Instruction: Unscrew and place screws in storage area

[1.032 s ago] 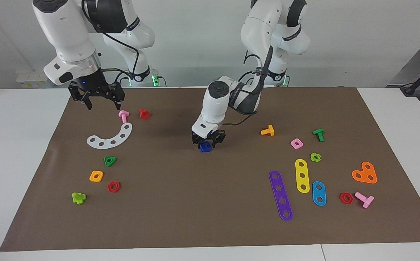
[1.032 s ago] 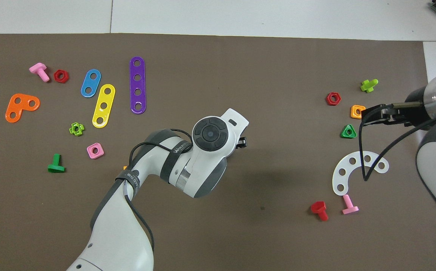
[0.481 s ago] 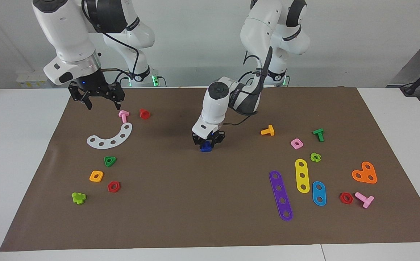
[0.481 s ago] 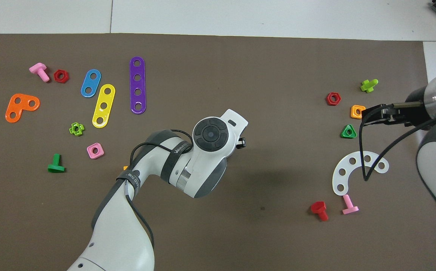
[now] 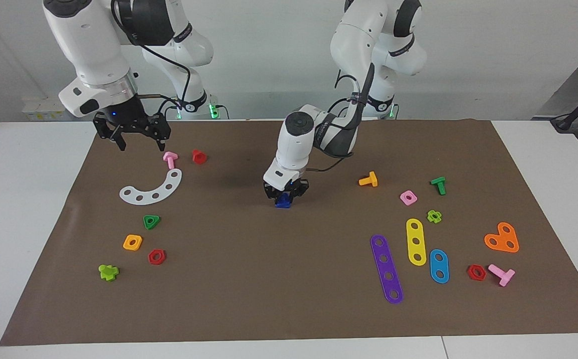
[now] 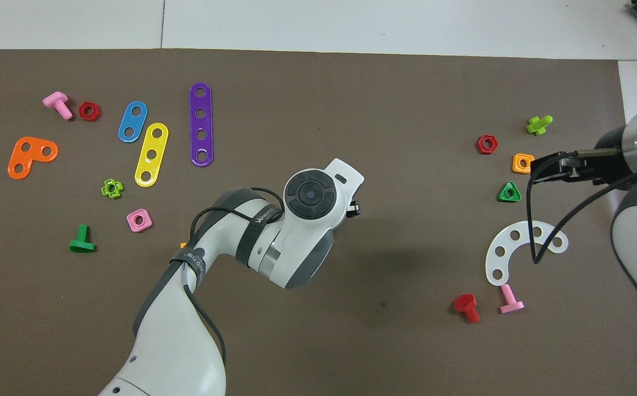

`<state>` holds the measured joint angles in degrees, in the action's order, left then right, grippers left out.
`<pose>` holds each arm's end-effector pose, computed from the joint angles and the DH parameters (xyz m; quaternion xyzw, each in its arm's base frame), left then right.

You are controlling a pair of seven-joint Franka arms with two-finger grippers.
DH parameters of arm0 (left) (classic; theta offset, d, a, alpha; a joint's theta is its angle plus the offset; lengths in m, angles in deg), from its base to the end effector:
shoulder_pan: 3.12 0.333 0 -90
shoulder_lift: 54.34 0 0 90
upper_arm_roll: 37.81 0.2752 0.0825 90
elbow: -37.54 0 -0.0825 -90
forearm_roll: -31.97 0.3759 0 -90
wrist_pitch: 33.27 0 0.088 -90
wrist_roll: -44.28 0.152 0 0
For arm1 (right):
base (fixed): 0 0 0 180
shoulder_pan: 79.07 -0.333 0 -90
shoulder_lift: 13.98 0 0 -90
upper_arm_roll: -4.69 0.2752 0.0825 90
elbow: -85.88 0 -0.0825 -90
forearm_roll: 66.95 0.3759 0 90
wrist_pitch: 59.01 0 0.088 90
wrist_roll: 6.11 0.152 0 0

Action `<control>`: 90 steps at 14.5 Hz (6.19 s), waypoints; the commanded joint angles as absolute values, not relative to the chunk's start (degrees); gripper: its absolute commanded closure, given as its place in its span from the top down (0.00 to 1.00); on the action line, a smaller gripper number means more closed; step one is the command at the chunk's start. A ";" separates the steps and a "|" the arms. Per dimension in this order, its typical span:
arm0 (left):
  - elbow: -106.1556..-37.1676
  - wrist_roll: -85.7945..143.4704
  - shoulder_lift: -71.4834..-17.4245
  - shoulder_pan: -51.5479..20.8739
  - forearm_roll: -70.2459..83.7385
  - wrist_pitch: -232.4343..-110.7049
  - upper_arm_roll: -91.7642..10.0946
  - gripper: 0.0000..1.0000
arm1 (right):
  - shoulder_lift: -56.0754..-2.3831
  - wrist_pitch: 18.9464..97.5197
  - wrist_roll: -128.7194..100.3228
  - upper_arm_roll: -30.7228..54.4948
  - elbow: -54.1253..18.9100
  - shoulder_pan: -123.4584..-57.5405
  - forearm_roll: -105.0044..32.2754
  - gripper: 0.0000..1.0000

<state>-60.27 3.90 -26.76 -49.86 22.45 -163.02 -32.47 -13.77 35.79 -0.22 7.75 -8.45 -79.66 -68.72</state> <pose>0.4823 -0.4427 0.2449 0.9976 0.0356 0.0008 0.0596 0.5513 0.0307 0.5129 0.9997 -0.0183 0.0072 0.0149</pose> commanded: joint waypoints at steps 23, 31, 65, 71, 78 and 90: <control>-69.16 43.31 -32.54 -26.94 25.02 -149.47 -30.25 0.00 | -23.19 52.07 21.91 8.82 -10.01 -97.69 -69.06 0.98; -69.17 47.45 -32.63 -25.01 25.64 -150.26 -30.16 1.00 | -35.24 60.67 34.32 8.82 -4.64 -106.14 -72.67 0.96; -63.98 47.27 -57.59 -12.87 34.26 -131.62 -30.07 1.00 | -35.33 67.90 33.53 8.90 -18.88 -110.01 -72.84 0.50; -57.58 47.01 -55.05 -13.93 34.17 -130.76 -30.16 1.00 | -33.67 67.99 33.53 8.90 -19.85 -109.93 -72.75 0.00; -53.60 46.74 -55.91 -6.85 34.17 -120.90 -38.82 1.00 | -23.84 67.64 26.25 8.82 -26.87 -102.82 -71.79 0.00; -55.63 46.30 -56.62 -4.00 34.08 -124.86 -41.58 1.00 | -21.26 66.48 0.40 8.82 -30.57 -81.11 -69.95 0.00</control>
<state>-54.48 46.64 -55.74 -4.16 33.05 -123.67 -41.00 -19.84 63.14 2.84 8.08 -28.81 -83.42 -71.54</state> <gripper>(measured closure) 0.000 0.815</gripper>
